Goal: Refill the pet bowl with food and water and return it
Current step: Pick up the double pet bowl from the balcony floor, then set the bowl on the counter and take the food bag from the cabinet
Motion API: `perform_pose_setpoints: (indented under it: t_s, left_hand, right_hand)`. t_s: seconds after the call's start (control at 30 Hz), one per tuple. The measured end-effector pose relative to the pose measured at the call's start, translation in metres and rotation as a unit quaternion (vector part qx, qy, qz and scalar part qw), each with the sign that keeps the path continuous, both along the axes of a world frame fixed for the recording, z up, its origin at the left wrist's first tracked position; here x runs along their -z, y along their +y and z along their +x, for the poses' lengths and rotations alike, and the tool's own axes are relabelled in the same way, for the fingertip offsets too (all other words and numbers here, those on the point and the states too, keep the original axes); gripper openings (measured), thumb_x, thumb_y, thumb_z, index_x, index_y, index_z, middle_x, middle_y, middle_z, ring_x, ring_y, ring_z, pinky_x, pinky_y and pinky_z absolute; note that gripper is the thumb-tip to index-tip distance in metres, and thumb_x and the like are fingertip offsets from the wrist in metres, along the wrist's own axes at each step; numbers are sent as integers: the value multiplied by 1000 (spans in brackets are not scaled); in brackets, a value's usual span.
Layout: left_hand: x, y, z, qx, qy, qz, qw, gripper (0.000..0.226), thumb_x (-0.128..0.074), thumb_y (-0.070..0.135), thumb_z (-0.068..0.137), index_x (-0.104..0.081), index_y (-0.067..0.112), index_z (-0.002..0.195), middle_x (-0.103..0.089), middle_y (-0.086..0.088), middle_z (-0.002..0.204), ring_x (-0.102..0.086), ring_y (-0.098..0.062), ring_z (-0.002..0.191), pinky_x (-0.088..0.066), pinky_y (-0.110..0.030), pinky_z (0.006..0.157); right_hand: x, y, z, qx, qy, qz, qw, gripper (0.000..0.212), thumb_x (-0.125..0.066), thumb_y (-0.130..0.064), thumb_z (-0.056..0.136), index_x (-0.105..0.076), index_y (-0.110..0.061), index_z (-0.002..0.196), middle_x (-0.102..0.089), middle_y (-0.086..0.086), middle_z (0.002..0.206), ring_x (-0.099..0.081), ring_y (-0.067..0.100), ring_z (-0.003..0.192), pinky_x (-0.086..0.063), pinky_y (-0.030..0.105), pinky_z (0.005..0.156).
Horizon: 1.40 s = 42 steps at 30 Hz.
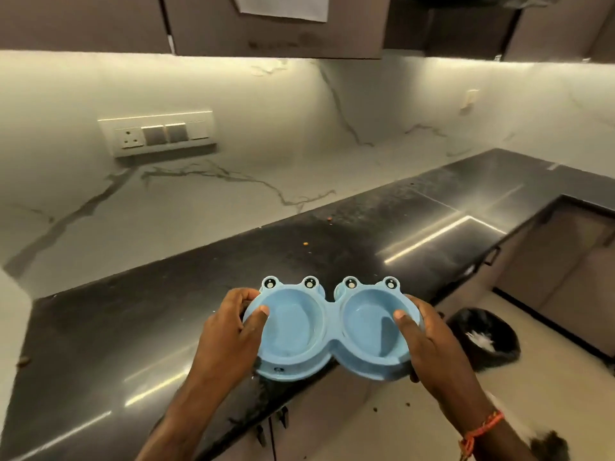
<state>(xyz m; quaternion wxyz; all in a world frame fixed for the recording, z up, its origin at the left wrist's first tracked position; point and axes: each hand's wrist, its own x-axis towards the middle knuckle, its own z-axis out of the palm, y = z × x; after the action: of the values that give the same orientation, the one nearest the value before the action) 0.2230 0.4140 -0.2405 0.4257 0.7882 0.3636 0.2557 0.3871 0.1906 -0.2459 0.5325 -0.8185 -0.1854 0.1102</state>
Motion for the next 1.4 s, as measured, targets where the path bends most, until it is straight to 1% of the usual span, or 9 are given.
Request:
perform_pose_setpoints:
  t_s: [0.1, 0.33, 0.53, 0.63, 0.73, 0.87, 1.07, 1.27, 1.4]
  left_hand:
    - [3, 4, 2, -47, 3, 4, 999, 5, -59, 32, 103, -58, 33, 107, -69, 11, 93, -68, -12, 78, -48, -13, 49]
    - [23, 26, -8, -153, 20, 16, 988, 7, -61, 37, 100, -59, 33, 107, -69, 14, 94, -69, -9, 82, -52, -20, 60]
    - [57, 58, -2, -193, 73, 31, 978, 9, -57, 38, 102, -57, 31, 107, -66, 14, 91, -67, -7, 76, -52, -17, 54]
    - [80, 67, 4, -195, 97, 8, 976, 9, -58, 36, 102, -58, 31, 109, -66, 12, 93, -65, -4, 75, -47, -13, 52]
    - [104, 73, 4, -213, 115, -4, 970, 16, -67, 33, 96, -68, 30, 112, -69, 12, 97, -64, 0, 76, -48, -16, 55]
    - [133, 74, 7, -246, 142, -24, 958, 21, -77, 28, 84, -79, 26, 105, -77, 9, 93, -71, -14, 80, -59, -32, 75]
    - [164, 69, 12, -267, 183, -27, 946, 18, -79, 28, 82, -79, 22, 99, -78, 8, 89, -71, -15, 79, -60, -34, 73]
    - [167, 70, 17, -282, 221, -24, 933, 18, -77, 39, 88, -76, 22, 96, -77, 5, 91, -67, -13, 77, -56, -30, 70]
    - [159, 75, 21, -274, 255, -27, 927, 36, -67, 54, 90, -72, 21, 104, -77, -1, 102, -69, -22, 90, -54, -33, 78]
  right_hand:
    - [1, 24, 28, -62, -2, -23, 998, 22, -51, -38, 104, -55, -38, 126, -66, -10, 106, -64, 15, 91, -48, 32, 67]
    - [13, 89, 61, -139, -9, -95, 986, 23, -54, -38, 101, -50, -31, 123, -64, -5, 105, -63, 16, 93, -55, 42, 78]
    - [40, 143, 80, -190, -105, -195, 957, 21, -54, -34, 99, -56, -22, 117, -59, 3, 108, -61, 24, 94, -52, 42, 84]
    - [64, 160, 89, -200, -124, -227, 945, 26, -53, -32, 99, -60, -23, 123, -52, 7, 118, -61, 28, 95, -52, 44, 90]
    - [91, 173, 96, -213, -135, -254, 934, 34, -53, -32, 100, -59, -24, 132, -50, 9, 123, -61, 30, 99, -51, 42, 92]
    - [131, 188, 105, -235, -143, -259, 926, 40, -58, -28, 97, -61, -22, 136, -54, 16, 126, -57, 38, 111, -45, 42, 99]
    - [170, 202, 113, -282, -148, -292, 902, 42, -53, -32, 100, -55, -23, 141, -53, 14, 133, -52, 34, 118, -43, 42, 104]
    - [183, 210, 118, -311, -117, -276, 902, 42, -55, -28, 99, -55, -18, 140, -55, 14, 134, -54, 34, 122, -43, 42, 107]
    - [176, 213, 121, -294, -142, -253, 911, 45, -59, -43, 96, -57, -17, 133, -60, 10, 132, -56, 31, 121, -46, 42, 102]
